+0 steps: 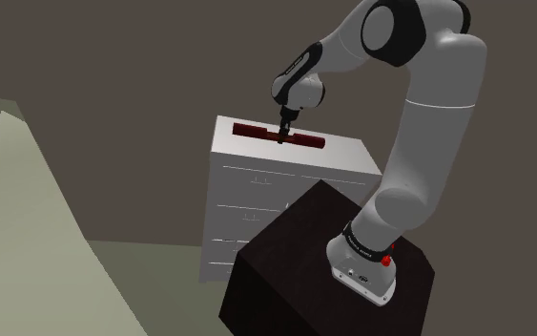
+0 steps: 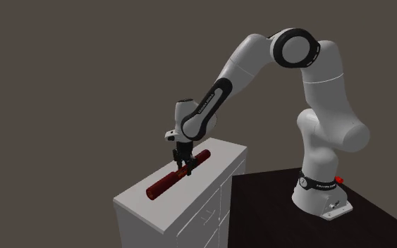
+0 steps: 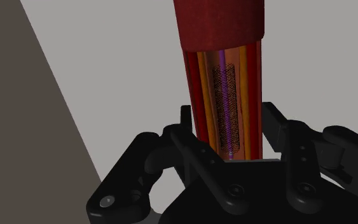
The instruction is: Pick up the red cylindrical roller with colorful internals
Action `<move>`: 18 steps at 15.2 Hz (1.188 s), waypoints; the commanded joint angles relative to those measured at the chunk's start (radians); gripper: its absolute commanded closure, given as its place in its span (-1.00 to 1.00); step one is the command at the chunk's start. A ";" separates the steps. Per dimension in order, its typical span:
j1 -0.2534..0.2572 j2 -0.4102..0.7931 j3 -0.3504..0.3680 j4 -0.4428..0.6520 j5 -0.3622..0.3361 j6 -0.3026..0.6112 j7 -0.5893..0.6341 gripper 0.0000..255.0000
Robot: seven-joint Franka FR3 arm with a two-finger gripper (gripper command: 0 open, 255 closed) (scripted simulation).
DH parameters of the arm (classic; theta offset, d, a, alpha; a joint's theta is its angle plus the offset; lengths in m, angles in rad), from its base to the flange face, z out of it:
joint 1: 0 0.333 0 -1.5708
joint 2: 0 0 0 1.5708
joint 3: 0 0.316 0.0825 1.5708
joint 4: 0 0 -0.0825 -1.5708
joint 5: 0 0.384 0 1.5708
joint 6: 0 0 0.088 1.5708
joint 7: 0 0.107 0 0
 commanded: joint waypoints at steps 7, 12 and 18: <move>0.000 0.004 0.001 0.004 0.001 -0.002 0.001 1.00; 0.020 -0.055 -0.026 0.004 -0.044 -0.055 0.032 1.00; 0.038 -0.122 -0.051 0.011 -0.097 -0.122 0.069 1.00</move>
